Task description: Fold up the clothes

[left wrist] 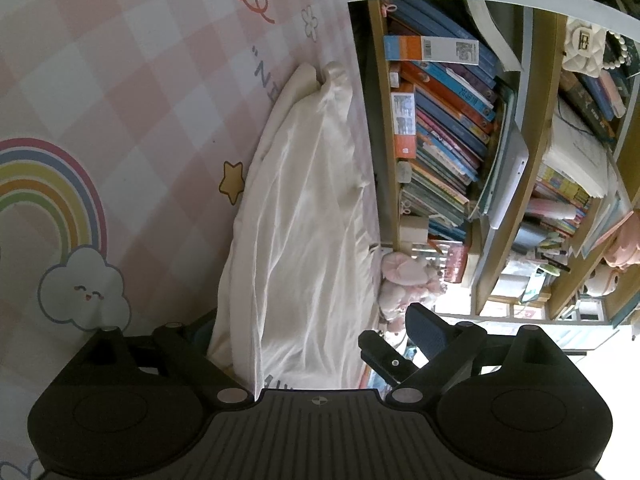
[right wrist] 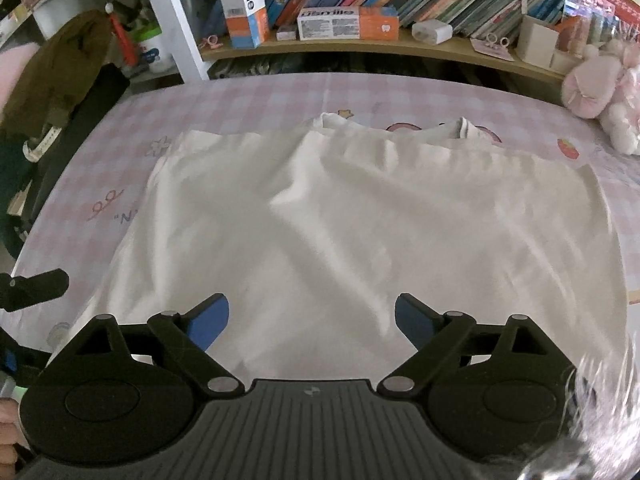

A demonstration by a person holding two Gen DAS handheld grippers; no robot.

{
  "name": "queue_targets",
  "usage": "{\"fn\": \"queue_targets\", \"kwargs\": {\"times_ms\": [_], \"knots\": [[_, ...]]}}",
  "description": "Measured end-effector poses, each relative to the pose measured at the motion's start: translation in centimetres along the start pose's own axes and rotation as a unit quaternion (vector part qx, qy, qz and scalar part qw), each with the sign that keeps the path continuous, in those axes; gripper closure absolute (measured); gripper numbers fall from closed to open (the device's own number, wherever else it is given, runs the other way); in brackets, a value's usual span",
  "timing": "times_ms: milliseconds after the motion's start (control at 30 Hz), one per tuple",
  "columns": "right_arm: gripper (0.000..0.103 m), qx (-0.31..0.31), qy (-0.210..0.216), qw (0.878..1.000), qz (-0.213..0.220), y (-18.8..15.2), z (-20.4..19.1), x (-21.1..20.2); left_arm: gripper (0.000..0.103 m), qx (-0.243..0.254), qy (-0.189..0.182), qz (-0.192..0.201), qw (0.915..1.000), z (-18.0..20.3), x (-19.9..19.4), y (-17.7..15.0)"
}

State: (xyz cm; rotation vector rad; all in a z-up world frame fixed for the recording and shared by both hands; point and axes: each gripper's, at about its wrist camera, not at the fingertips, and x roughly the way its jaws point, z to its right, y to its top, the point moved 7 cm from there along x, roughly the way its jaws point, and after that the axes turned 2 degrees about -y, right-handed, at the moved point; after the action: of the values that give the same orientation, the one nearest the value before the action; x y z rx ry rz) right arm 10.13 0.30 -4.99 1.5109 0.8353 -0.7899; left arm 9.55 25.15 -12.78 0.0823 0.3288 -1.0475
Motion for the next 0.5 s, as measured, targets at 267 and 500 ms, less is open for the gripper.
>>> {"fn": "queue_targets", "kwargs": {"times_ms": [267,500], "knots": [[0.013,-0.018,-0.013,1.0,-0.004,0.2,-1.0,0.6,0.009,0.003,-0.007,-0.002,1.0,-0.1,-0.1,-0.1],[0.013,-0.031,-0.01,0.999,-0.009,0.2,-1.9,0.9,0.009,0.004,-0.008,-0.006,0.9999,-0.1,-0.1,-0.1]]}}
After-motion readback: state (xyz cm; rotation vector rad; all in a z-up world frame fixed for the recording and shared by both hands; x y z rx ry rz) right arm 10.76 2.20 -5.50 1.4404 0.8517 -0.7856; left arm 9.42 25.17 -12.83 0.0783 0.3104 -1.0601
